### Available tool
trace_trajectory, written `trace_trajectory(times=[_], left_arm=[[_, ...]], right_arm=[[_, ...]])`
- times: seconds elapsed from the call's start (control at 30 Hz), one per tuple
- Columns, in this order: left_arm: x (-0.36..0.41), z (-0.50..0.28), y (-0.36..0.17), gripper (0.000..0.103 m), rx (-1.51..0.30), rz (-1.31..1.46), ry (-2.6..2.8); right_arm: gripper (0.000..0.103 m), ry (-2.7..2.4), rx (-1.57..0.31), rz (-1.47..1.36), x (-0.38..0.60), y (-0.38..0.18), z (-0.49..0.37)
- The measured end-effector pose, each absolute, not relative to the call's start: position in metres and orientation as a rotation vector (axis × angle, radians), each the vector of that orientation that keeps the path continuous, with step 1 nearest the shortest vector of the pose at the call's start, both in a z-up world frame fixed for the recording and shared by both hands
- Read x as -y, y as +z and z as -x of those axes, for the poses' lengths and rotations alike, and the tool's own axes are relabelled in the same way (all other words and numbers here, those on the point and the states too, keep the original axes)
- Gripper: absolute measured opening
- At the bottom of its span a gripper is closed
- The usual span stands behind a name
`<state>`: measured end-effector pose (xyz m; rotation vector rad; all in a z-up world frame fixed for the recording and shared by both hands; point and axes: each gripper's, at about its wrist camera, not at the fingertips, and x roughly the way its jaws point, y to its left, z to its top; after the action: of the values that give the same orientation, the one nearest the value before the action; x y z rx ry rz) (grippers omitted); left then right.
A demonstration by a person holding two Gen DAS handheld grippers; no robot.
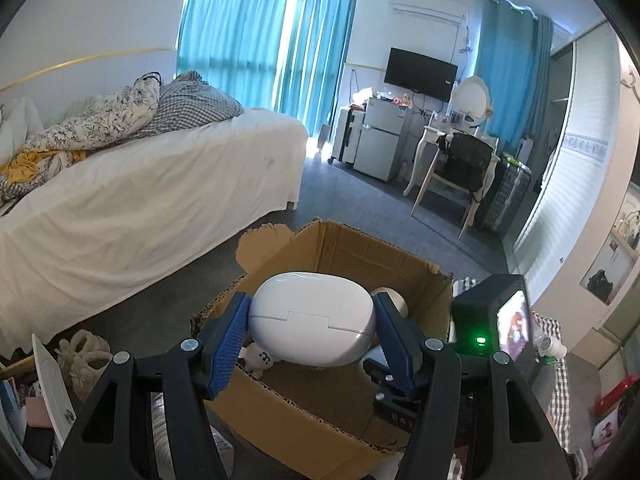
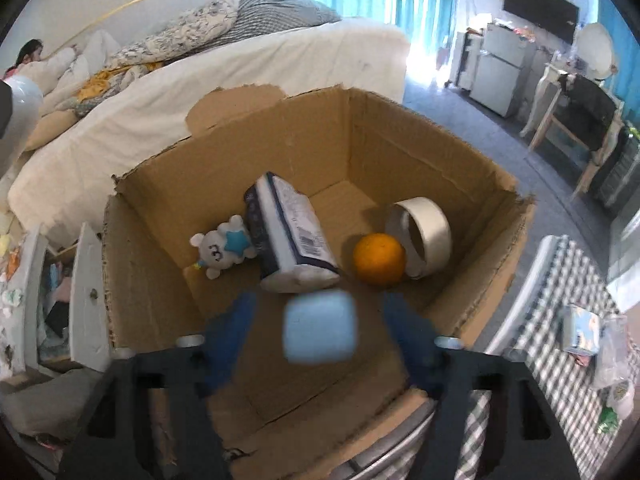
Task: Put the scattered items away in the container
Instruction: 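Carry both cases over the box and release the light blue case from right tool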
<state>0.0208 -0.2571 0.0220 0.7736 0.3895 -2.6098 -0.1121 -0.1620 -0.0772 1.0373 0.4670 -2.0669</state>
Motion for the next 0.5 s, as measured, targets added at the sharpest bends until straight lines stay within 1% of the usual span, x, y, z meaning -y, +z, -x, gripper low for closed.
trace_trajectory(times=[0.17,0.3,0.5], left_arm=[[0.257,-0.013,0.019,0.064,-0.373,-0.787,-2.603],[0.254,0.003,0.006,0.064,-0.351,-0.832,-2.594],[0.248,0.040,-0.035,0.064,-0.278,-0.950,-2.554]], right_arm=[[0.080,-2.114,-0.417,-1.002,0.146,-0.063,0.114],[0.081,-2.176,-0.381,-0.995,0.121,-0.052,0.121],[0.081,-2.288,-0.313,-1.003,0.067,-0.039,0.138]])
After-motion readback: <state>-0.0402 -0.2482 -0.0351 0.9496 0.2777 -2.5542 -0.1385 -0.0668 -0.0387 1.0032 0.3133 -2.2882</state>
